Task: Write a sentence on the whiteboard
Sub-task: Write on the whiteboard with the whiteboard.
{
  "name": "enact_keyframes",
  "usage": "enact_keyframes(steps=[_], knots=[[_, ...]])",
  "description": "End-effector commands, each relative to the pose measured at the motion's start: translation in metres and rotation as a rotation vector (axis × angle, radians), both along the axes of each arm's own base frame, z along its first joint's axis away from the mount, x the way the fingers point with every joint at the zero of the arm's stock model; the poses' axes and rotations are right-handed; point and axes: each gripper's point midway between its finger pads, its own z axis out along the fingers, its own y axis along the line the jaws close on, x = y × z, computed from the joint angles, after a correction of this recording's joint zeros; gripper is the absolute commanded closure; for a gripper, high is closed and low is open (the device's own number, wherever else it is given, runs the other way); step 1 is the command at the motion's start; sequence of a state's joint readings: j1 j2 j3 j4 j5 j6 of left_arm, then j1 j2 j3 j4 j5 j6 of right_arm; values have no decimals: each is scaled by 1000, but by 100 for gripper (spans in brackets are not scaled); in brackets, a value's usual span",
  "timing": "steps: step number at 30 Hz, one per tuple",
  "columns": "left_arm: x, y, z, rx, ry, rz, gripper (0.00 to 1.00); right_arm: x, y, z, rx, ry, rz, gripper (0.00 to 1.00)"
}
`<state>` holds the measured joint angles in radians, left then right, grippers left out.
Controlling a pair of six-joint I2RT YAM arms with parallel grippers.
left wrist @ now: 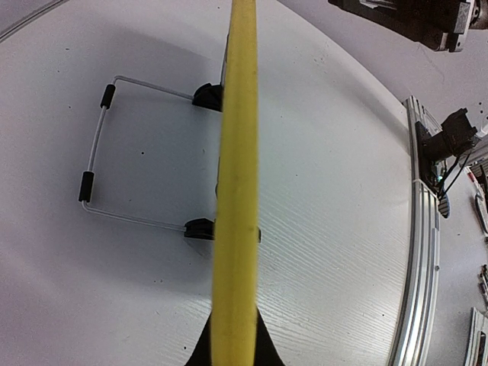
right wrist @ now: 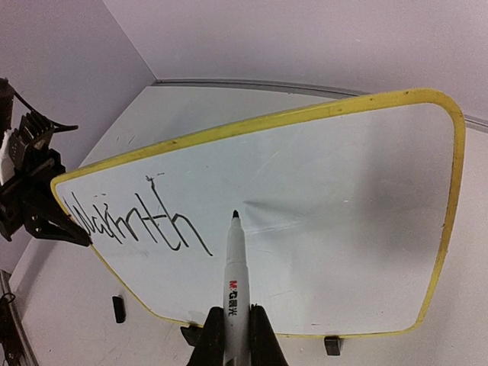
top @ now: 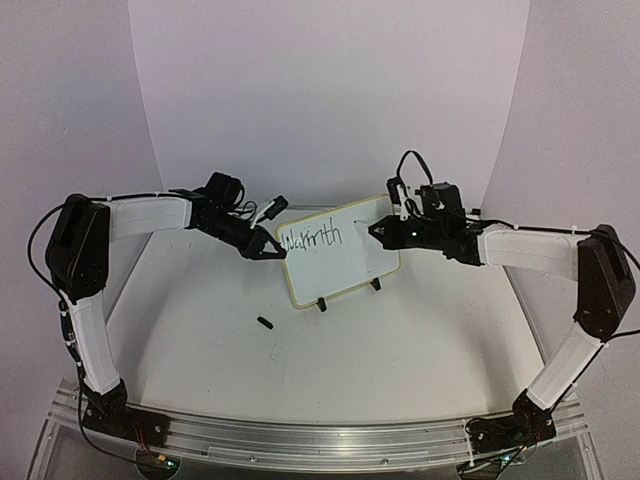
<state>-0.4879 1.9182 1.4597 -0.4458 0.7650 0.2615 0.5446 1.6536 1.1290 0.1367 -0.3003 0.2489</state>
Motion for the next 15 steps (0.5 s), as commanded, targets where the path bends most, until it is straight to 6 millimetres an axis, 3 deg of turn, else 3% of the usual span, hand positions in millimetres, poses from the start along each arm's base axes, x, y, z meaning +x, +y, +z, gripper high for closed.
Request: enact_keyframes(steps=[1,15], knots=[[-28,-2,-49,129,137,-28,100,10,8,13,14,-37,13,100],[-28,-2,-50,129,139,-28,100,7,-1,-16,-18,20,-24,100]])
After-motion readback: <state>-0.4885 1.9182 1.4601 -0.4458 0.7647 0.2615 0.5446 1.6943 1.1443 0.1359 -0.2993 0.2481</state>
